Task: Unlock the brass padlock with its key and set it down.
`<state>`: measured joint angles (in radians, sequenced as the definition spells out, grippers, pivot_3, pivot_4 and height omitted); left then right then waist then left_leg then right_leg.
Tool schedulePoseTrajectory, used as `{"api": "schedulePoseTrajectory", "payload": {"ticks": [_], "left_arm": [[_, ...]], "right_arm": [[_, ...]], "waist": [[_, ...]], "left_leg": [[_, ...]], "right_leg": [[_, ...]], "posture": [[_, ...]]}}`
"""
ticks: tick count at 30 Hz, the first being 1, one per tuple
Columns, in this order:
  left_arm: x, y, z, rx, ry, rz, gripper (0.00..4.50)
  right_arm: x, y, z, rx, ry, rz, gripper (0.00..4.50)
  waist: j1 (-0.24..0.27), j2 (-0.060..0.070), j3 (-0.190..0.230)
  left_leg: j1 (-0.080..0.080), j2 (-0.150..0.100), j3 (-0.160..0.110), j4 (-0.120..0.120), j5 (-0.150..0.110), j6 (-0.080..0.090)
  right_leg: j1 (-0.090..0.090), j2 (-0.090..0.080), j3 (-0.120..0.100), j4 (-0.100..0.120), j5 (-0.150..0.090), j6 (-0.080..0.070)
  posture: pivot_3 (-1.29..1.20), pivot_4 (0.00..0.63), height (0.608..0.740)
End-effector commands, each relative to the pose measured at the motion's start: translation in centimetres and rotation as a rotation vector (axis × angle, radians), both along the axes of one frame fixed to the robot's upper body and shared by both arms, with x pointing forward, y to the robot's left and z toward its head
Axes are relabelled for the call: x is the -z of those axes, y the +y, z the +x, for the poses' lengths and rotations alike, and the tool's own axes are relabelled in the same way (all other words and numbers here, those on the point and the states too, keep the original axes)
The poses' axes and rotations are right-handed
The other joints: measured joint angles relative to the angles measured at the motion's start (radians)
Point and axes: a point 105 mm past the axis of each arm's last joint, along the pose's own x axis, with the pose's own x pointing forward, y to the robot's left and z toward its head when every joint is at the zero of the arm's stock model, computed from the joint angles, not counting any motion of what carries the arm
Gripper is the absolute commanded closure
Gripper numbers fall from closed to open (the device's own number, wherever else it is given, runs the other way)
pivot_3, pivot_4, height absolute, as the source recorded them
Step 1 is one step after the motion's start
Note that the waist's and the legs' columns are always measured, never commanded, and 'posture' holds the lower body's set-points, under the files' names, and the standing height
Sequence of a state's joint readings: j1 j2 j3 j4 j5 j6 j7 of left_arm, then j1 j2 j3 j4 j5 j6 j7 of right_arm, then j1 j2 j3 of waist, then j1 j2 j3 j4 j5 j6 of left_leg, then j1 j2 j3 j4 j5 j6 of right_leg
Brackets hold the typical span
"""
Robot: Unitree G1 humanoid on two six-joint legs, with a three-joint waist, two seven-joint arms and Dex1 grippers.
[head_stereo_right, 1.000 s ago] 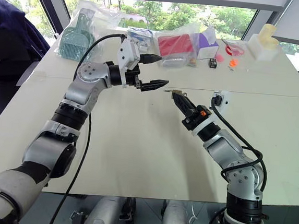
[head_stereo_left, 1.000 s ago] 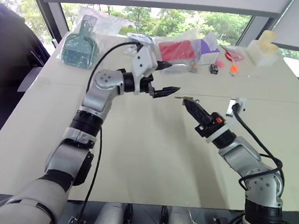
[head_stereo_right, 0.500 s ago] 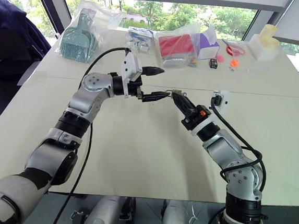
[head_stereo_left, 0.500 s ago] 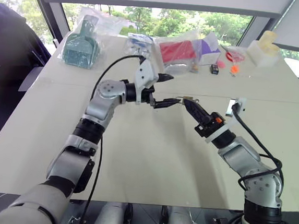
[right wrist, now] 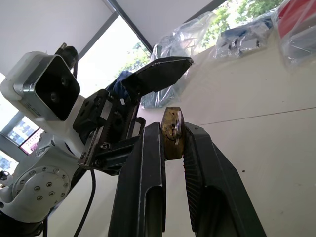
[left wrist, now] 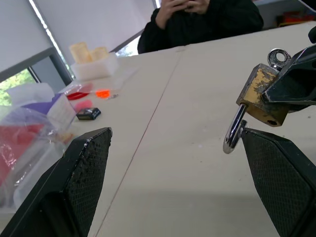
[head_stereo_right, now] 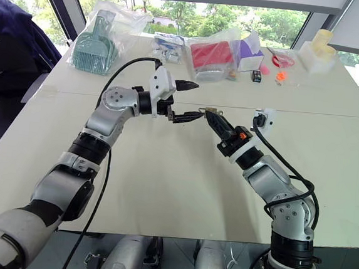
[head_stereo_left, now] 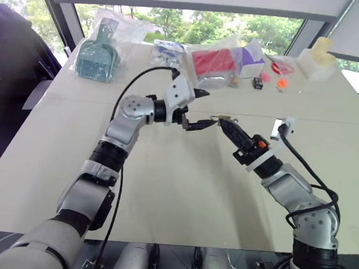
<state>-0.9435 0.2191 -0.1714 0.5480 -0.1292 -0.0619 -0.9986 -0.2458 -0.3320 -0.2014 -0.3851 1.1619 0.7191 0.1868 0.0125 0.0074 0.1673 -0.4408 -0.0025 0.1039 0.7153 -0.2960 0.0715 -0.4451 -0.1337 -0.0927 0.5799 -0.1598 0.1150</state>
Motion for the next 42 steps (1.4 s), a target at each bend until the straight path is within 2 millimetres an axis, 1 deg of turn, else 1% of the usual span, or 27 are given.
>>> {"api": "schedulePoseTrajectory", "payload": {"ticks": [1,5,10,30,34,36,38,39,42], "left_arm": [[-1.6,-0.7,0.2,0.002,-0.070,-0.016,0.21],[-2.2,-1.0,0.8,-0.021,-0.094,-0.039,0.21],[-2.6,-0.9,1.4,-0.055,-0.118,-0.062,0.21],[-2.0,-0.7,1.4,-0.102,-0.149,-0.089,0.21],[-1.3,-0.7,1.3,-0.094,-0.138,-0.066,0.21],[-0.3,-0.2,1.5,-0.110,-0.118,-0.023,0.21],[1.2,0.9,1.8,-0.132,-0.079,0.043,0.21],[1.7,1.2,1.8,-0.138,-0.064,0.062,0.21],[3.3,3.3,1.4,-0.148,0.048,0.090,0.21]], "right_arm": [[-1.1,0.6,-0.5,-0.031,-0.047,0.022,4.42],[-1.0,0.7,-0.6,-0.033,-0.044,0.023,4.42],[-0.9,0.7,-0.6,-0.026,-0.042,0.025,4.42],[-0.5,0.7,-0.6,-0.031,-0.025,0.021,4.42],[-0.5,0.7,-0.5,-0.026,-0.022,0.020,4.42],[-0.4,0.4,-0.4,-0.013,-0.013,0.025,4.42],[0.1,0.0,-0.2,0.011,0.015,0.033,4.42],[0.2,-0.2,-0.1,0.018,0.026,0.033,4.42],[2.7,-0.9,0.7,0.052,0.149,-0.013,4.42]], "waist": [[0.000,0.000,0.000],[-0.001,0.000,0.000],[0.000,0.000,0.000],[0.000,0.000,0.000],[-0.001,0.000,0.000],[-0.001,0.000,0.000],[-0.002,0.000,0.000],[-0.003,0.000,0.000],[-0.007,0.000,0.000]], "left_leg": [[0.000,0.000,0.000,0.000,0.000,0.000],[0.000,0.000,0.000,0.000,0.000,0.000],[0.000,0.000,0.000,0.000,0.000,0.000],[0.000,0.000,0.000,0.000,0.000,0.001],[0.000,0.000,0.000,0.000,0.000,0.001],[0.000,0.000,0.000,0.000,0.000,0.001],[0.000,0.000,0.000,0.000,0.000,0.001],[0.000,0.000,0.000,0.000,0.000,0.001],[0.000,0.001,0.000,-0.001,0.000,0.001]], "right_leg": [[0.000,0.000,0.000,0.000,0.000,0.000],[0.000,0.000,0.000,0.000,0.000,0.000],[0.000,0.000,0.000,0.000,0.000,0.000],[0.000,0.000,0.000,0.000,0.000,0.000],[0.000,0.000,0.000,0.000,0.000,0.000],[0.000,0.000,0.000,0.000,0.000,0.000],[-0.001,0.000,0.000,0.000,0.000,0.000],[-0.001,0.000,0.000,0.000,0.000,0.000],[-0.001,0.000,0.000,0.000,0.000,0.000]], "posture": [[0.00,0.150,0.735],[0.00,0.150,0.735],[0.00,0.150,0.735],[0.00,0.150,0.735],[0.00,0.150,0.735],[0.00,0.150,0.735],[0.00,0.150,0.735],[0.00,0.150,0.735],[0.00,0.150,0.735]]}}
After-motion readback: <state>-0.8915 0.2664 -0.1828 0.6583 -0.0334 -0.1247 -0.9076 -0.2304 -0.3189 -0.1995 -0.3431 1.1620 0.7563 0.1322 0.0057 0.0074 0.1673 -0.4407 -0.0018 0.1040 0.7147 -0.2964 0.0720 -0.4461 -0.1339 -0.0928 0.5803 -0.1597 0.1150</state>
